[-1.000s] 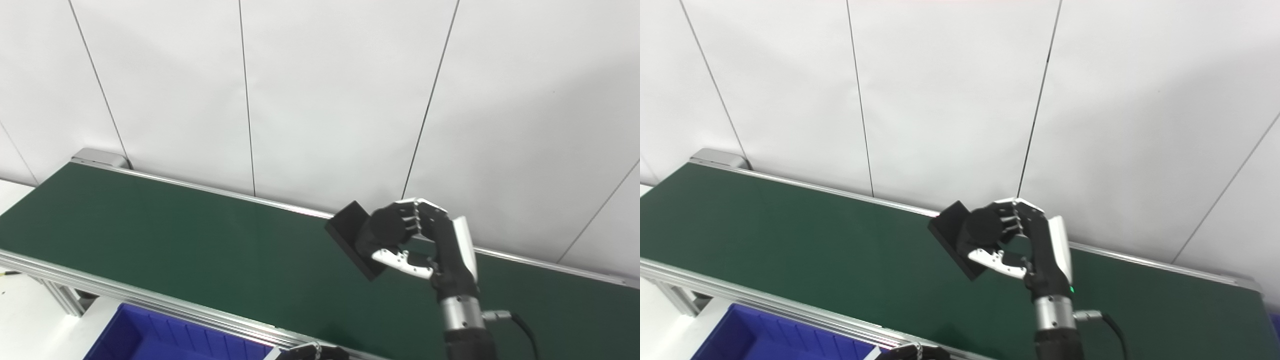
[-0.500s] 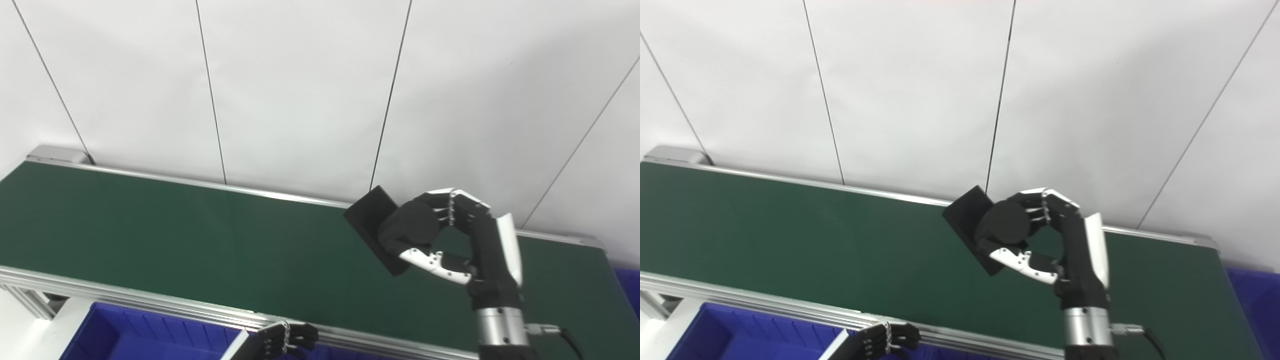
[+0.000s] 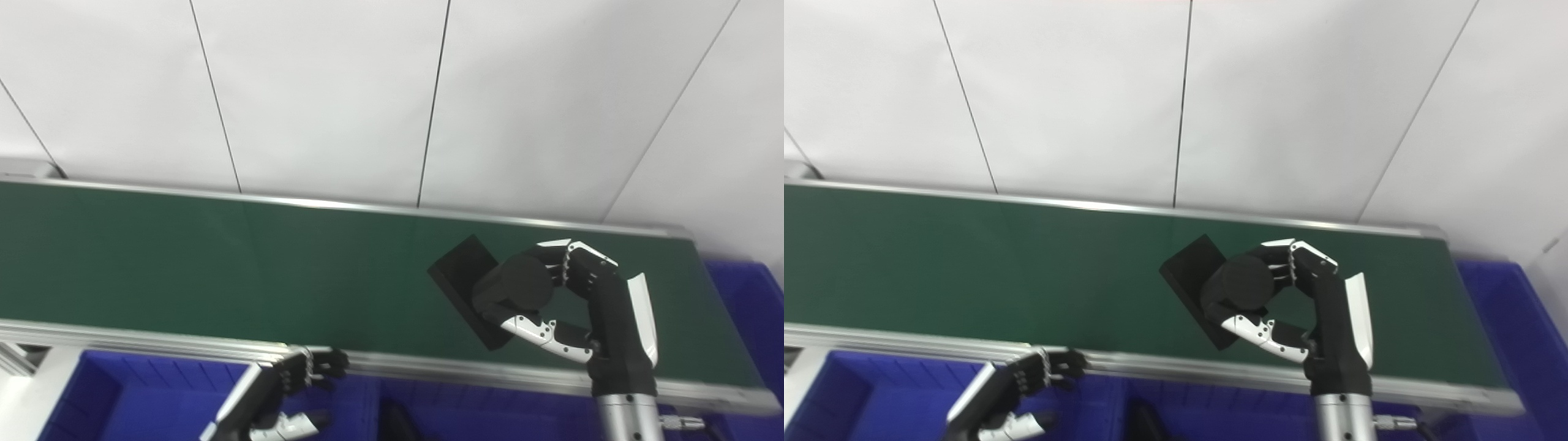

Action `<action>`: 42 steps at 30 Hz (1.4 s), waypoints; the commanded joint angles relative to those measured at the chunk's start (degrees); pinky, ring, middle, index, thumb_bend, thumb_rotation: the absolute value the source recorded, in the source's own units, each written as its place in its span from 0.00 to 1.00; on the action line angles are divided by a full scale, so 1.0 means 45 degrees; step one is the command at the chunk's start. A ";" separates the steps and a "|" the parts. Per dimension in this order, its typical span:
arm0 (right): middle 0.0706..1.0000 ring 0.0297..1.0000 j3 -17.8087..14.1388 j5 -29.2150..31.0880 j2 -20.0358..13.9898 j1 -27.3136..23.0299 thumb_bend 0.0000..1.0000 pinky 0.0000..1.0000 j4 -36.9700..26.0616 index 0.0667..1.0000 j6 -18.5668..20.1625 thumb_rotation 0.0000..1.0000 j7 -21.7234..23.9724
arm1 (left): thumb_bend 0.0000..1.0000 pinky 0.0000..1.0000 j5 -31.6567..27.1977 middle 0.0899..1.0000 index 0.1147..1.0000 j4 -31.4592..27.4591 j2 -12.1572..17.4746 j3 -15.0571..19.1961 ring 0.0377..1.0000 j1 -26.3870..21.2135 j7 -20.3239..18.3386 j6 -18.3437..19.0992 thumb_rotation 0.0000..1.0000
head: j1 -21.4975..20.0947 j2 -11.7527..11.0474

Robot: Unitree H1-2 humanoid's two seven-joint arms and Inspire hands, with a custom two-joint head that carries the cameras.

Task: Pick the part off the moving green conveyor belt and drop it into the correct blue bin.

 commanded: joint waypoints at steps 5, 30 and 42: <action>0.46 0.43 0.0007 -0.0255 0.0134 0.0817 0.50 0.36 -0.0636 0.47 -0.0320 0.00 -0.0161 | 0.80 0.62 -0.0391 0.70 0.67 -0.0679 0.0255 0.0194 0.68 -0.0100 -0.0174 -0.0040 0.55 | -0.0246 0.0291; 0.48 0.42 0.0773 -0.1284 0.0051 0.2242 0.50 0.32 0.2292 0.49 0.0074 0.00 -0.0013 | 0.82 0.58 -0.1153 0.68 0.65 -0.1972 0.0583 0.0719 0.67 -0.0091 -0.0520 0.1196 0.55 | -0.1054 0.2145; 0.49 0.42 0.1374 -0.2632 -0.0342 0.1915 0.50 0.31 0.2835 0.47 0.0691 0.00 0.0390 | 0.82 0.57 -0.1409 0.68 0.65 -0.2359 0.0838 0.0880 0.66 -0.0098 -0.0630 0.1514 0.55 | -0.1416 0.2711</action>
